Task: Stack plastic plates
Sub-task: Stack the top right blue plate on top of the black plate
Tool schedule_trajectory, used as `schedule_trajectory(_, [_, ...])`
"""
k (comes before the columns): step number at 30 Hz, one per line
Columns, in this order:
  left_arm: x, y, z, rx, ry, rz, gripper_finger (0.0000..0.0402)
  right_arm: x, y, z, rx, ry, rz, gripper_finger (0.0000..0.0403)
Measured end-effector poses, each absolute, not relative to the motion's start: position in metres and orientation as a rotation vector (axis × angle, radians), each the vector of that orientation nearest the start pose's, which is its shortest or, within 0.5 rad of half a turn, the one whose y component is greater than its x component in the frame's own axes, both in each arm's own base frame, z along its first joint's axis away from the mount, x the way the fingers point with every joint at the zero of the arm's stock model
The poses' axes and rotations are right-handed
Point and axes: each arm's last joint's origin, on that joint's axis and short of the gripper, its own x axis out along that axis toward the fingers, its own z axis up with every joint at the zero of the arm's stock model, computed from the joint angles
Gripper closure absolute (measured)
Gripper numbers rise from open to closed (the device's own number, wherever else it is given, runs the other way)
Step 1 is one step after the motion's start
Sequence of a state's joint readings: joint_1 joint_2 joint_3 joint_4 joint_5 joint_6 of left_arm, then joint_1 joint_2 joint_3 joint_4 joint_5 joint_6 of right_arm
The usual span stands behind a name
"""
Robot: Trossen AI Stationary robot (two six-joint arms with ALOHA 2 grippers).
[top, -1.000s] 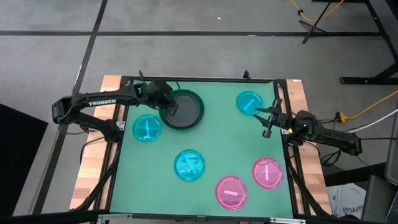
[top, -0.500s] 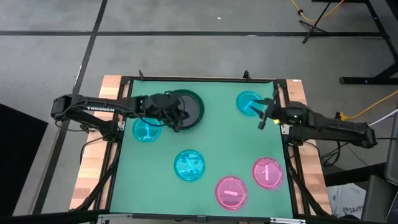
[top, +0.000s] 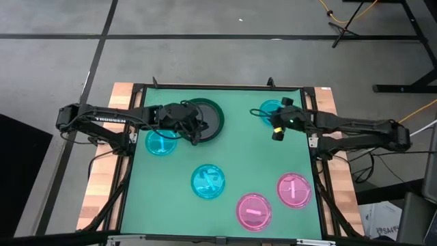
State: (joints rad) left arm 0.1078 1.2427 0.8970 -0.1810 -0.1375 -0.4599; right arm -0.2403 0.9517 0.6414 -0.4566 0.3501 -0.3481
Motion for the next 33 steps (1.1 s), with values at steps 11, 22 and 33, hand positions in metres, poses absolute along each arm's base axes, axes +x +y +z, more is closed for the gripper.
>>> schedule_trajectory(11, [0.268, 0.033, 0.279, -0.440, 0.453, 0.354, 0.0335, 0.192, -0.090, 0.193, -0.180, 1.078, -0.316, 0.0279])
schedule_trajectory(22, [0.268, 0.033, 0.279, -0.440, 0.453, 0.354, 0.0335, 0.198, -0.095, 0.176, -0.210, 1.172, -0.262, 0.0279])
schedule_trajectory(33, [0.268, 0.033, 0.279, -0.440, 0.453, 0.354, 0.0335, 0.203, -0.098, 0.158, -0.201, 1.261, -0.251, 0.0279])
